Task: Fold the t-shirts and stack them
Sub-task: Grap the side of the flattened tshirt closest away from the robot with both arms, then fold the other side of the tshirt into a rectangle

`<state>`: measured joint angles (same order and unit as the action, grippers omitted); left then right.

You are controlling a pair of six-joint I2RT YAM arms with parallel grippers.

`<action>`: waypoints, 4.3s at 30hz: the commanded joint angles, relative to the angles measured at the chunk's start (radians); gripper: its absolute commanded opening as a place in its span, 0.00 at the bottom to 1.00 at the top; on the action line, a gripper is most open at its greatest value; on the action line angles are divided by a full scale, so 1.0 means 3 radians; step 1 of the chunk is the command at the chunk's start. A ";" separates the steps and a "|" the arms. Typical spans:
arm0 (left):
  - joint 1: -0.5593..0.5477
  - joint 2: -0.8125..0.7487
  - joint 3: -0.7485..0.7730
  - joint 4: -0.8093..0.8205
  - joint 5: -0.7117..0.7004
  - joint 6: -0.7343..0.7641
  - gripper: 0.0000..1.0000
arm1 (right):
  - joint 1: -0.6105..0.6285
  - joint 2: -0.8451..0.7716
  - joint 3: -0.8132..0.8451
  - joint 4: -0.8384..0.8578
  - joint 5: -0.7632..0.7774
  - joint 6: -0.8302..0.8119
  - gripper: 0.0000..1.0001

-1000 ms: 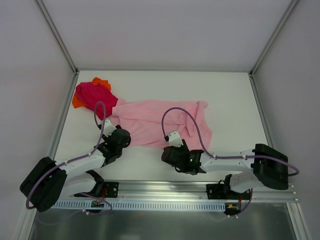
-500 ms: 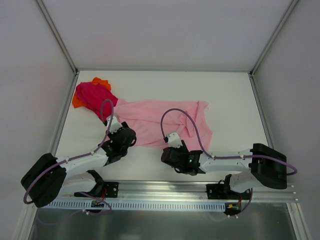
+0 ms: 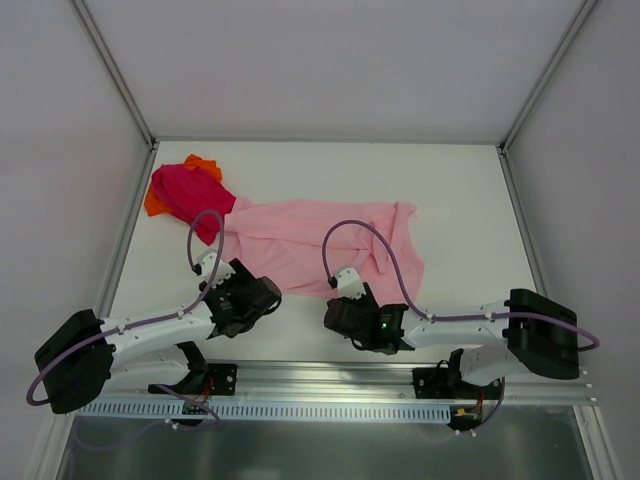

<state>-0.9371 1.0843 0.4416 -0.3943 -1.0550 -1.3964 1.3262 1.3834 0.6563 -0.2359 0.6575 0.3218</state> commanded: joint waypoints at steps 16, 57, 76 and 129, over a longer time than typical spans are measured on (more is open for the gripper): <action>-0.0031 0.0010 -0.0541 0.0634 -0.0221 -0.0428 0.56 | 0.0140 -0.0327 -0.0081 -0.0067 0.0196 0.0195 0.56; -0.0215 -0.0199 -0.0628 0.0041 -0.0451 -0.1011 0.00 | 0.0217 0.0599 0.0026 0.0040 0.0488 0.0467 0.53; -0.0333 -0.0178 -0.0301 -0.0194 -0.0635 -0.0847 0.00 | 0.0222 -0.0100 0.0823 -0.1057 0.1105 0.0170 0.01; -0.0041 0.1116 0.1443 -0.3579 -0.1535 -0.3941 0.00 | -0.0499 -0.0536 0.0962 -0.1095 0.0984 -0.0439 0.01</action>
<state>-0.9543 1.5356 0.9028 -1.3159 -1.4487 -1.9743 1.1812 1.2575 0.9520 -0.5926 0.9485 0.1967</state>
